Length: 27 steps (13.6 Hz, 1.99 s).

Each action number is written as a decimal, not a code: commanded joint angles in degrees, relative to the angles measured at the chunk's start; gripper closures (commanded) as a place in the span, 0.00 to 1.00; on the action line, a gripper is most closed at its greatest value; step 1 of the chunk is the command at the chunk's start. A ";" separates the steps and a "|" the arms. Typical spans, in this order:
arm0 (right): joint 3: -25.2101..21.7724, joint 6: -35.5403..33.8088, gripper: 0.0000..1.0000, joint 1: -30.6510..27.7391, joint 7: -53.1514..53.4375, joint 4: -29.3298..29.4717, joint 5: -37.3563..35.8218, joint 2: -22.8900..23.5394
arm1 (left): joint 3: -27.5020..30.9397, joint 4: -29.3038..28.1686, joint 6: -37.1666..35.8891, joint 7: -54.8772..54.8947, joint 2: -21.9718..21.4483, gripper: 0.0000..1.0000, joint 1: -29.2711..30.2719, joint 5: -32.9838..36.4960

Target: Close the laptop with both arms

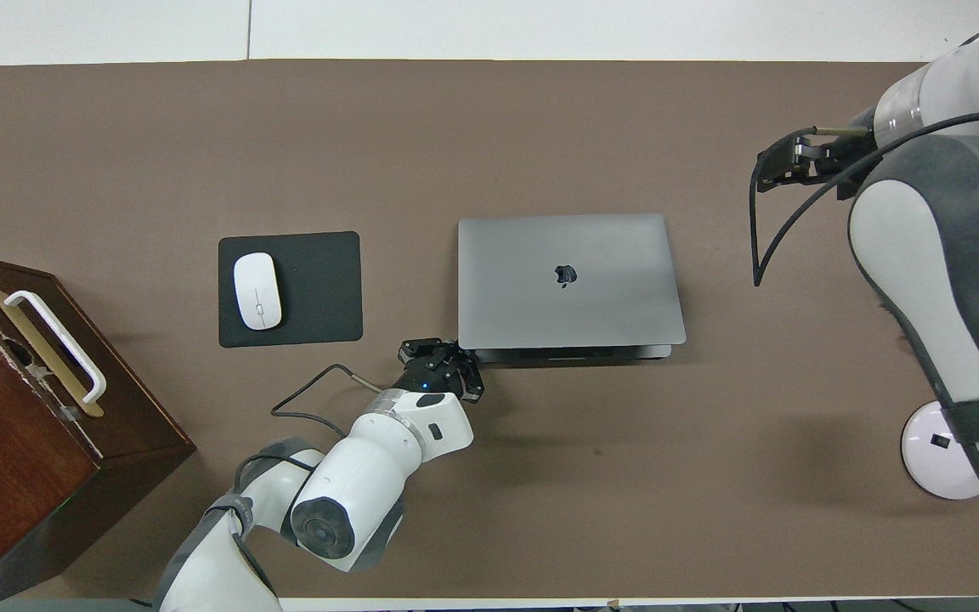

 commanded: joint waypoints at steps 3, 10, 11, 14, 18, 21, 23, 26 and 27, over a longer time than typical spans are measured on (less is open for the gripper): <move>0.52 -0.65 0.00 0.39 -1.40 -5.96 -3.33 -9.08 | -0.05 -6.20 -13.17 -4.21 -12.17 1.00 1.17 -1.06; 0.43 -2.93 0.00 -2.60 0.98 -6.42 1.59 -11.30 | -0.39 3.09 -68.10 -4.93 -36.10 1.00 10.56 -0.27; 0.34 -3.11 0.00 -2.69 0.89 -6.07 1.60 -11.39 | -0.39 5.64 -73.99 -4.93 -37.07 1.00 11.71 -0.01; 0.34 -3.46 0.00 -3.74 0.28 -5.81 2.55 -12.36 | -0.57 15.48 -90.87 -5.10 -37.35 1.00 15.23 5.43; 0.25 -11.53 0.00 -5.59 -3.39 -1.85 3.01 -12.09 | -0.48 23.40 -102.07 -5.10 -37.35 1.00 21.20 8.95; 0.34 -11.81 0.00 -5.59 -9.73 -2.02 1.16 -12.27 | -0.04 27.01 -105.94 -5.01 -37.78 0.30 27.08 10.10; 0.26 -11.90 0.00 -5.68 -10.71 -2.02 0.98 -12.36 | -0.31 27.98 -106.22 -4.40 -38.57 0.00 31.74 10.63; 0.17 -13.30 0.00 -6.47 -14.73 -1.94 0.28 -12.79 | 0.13 28.95 -106.13 -1.77 -38.93 0.00 34.74 13.08; 0.25 -13.30 0.00 -6.55 -15.79 -2.11 -0.07 -12.88 | 0.13 29.56 -105.95 -0.63 -38.84 0.00 35.36 13.88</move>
